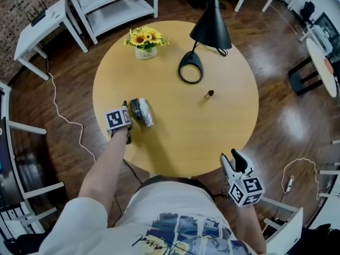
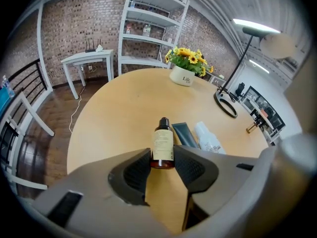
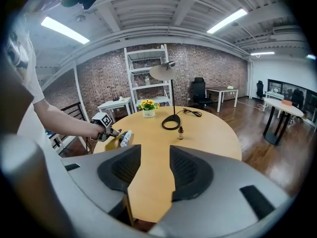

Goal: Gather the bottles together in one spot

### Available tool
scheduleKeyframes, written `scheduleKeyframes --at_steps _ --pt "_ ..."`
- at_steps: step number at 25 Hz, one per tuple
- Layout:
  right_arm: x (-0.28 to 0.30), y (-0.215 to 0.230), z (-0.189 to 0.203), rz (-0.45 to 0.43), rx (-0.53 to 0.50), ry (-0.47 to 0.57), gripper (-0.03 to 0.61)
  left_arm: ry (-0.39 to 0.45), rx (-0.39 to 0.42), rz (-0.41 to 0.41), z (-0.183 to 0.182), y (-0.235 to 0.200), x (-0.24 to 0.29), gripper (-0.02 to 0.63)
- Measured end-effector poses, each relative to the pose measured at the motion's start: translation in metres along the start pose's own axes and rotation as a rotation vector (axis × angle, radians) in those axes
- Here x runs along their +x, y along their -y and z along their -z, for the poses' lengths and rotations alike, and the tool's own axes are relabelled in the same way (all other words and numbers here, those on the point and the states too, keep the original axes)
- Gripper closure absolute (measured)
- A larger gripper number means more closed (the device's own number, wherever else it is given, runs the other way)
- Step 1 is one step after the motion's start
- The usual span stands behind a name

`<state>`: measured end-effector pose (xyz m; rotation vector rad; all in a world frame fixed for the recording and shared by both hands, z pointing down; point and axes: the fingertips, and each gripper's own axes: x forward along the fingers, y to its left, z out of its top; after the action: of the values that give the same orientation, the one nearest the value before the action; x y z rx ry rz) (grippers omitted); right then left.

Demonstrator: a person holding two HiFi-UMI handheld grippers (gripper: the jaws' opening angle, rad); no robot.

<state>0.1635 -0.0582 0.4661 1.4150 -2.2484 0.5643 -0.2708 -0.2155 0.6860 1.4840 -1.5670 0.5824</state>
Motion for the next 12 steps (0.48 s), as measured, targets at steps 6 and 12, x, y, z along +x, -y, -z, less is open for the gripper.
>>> scheduleKeyframes --at_steps 6,12 --pt "0.014 0.007 -0.007 -0.063 -0.032 0.006 0.370 0.077 0.002 0.026 -0.008 0.011 -0.033 0.466" --pt "0.022 0.006 -0.021 -0.141 -0.070 0.028 0.370 0.173 0.019 0.110 -0.014 0.049 -0.086 0.466"
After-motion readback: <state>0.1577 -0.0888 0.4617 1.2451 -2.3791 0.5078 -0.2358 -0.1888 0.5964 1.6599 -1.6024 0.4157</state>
